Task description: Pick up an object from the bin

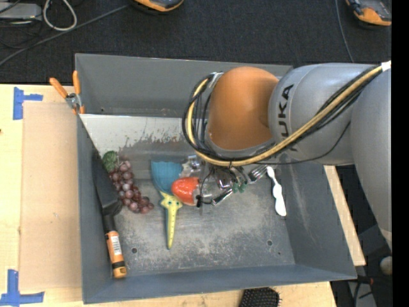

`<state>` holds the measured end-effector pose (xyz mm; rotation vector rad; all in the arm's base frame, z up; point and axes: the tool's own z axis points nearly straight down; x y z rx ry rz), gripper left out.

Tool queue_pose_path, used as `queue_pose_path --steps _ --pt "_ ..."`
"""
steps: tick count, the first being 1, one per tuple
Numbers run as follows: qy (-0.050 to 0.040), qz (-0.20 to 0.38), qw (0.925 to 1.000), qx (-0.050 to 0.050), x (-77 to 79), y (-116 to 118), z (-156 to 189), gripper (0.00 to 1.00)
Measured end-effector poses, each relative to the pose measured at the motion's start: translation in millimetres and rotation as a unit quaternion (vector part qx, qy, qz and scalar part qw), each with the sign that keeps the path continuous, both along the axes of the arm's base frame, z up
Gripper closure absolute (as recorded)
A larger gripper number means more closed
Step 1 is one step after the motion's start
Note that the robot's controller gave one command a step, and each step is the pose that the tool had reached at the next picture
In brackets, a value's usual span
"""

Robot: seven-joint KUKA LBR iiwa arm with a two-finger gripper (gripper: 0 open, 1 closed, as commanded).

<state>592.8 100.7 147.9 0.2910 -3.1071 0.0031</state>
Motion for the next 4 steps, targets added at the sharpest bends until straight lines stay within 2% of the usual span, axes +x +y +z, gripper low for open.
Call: queue_pose_path --steps 1,2,3,4 --pt "-0.0088 -0.044 0.999 0.004 -19.0 37 183 0.0" --pt "-0.0022 0.028 0.9996 0.003 3.3 11 35 0.0" --pt "-0.0148 0.001 0.9999 0.007 -19.0 42 56 0.0" --pt "-0.0004 0.044 0.999 0.003 9.7 1 -28 0.0"
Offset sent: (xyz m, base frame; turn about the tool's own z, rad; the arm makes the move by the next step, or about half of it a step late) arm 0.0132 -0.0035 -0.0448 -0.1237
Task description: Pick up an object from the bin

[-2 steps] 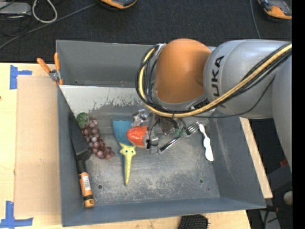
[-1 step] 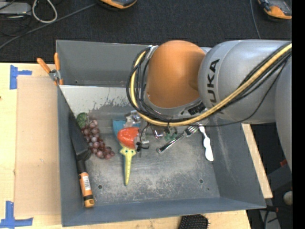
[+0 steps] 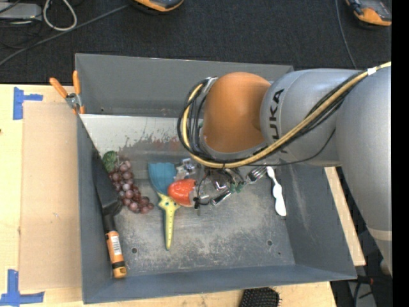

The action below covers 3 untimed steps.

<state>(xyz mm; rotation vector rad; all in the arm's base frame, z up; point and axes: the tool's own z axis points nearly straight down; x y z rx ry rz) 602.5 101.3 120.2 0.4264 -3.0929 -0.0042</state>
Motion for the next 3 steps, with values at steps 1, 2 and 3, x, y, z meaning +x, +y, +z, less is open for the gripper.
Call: queue_pose_path --steps 1,2,3 --pt "-0.0159 0.029 0.9994 0.006 -11.1 37 -33 1.0" --pt "-0.0159 0.029 0.9994 0.006 -11.0 37 -33 1.0" --pt "-0.0208 0.012 0.9997 0.007 -7.6 41 112 1.0"
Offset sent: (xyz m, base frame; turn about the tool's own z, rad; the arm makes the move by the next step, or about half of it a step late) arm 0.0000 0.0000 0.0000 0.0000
